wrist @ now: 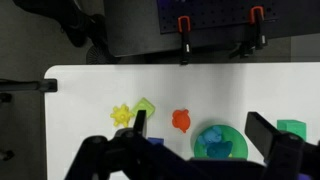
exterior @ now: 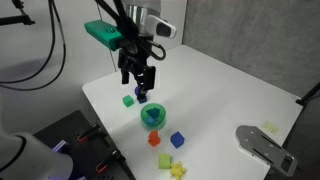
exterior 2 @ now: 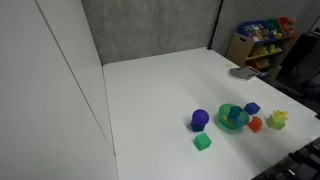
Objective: Pick up the orange toy from the table and put it in the green bowl
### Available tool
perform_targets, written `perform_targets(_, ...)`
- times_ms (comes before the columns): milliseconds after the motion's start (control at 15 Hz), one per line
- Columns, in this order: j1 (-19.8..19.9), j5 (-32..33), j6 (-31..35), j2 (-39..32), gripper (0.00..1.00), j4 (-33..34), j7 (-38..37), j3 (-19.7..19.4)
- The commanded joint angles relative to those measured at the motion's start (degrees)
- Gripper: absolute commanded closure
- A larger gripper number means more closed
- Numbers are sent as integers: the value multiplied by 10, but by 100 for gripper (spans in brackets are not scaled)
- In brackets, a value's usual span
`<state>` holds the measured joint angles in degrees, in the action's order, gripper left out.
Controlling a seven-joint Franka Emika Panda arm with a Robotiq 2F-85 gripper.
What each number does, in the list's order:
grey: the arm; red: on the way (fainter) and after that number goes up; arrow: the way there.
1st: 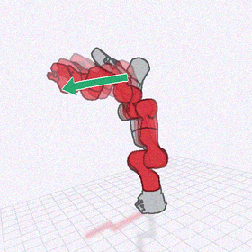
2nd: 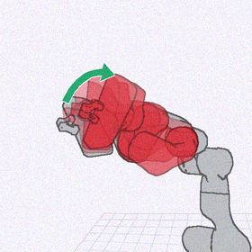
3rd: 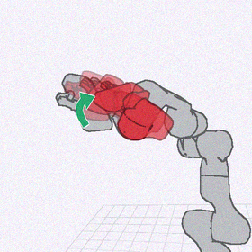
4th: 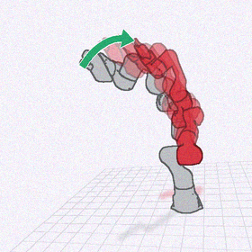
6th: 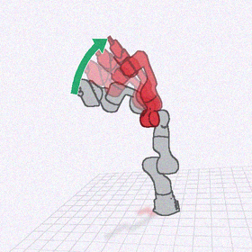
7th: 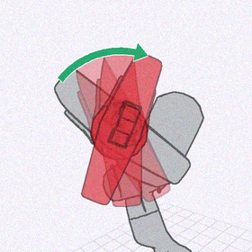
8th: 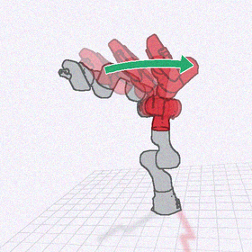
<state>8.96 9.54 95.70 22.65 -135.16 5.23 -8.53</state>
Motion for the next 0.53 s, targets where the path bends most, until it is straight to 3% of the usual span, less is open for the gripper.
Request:
perform_targets(0,-2,1,-2,0,0,2,0,-2)
perform_targets(200,-2,1,-2,0,0,2,0,-2)
perform_targets(467,-4,1,57,-20,0,-23,6,-6)
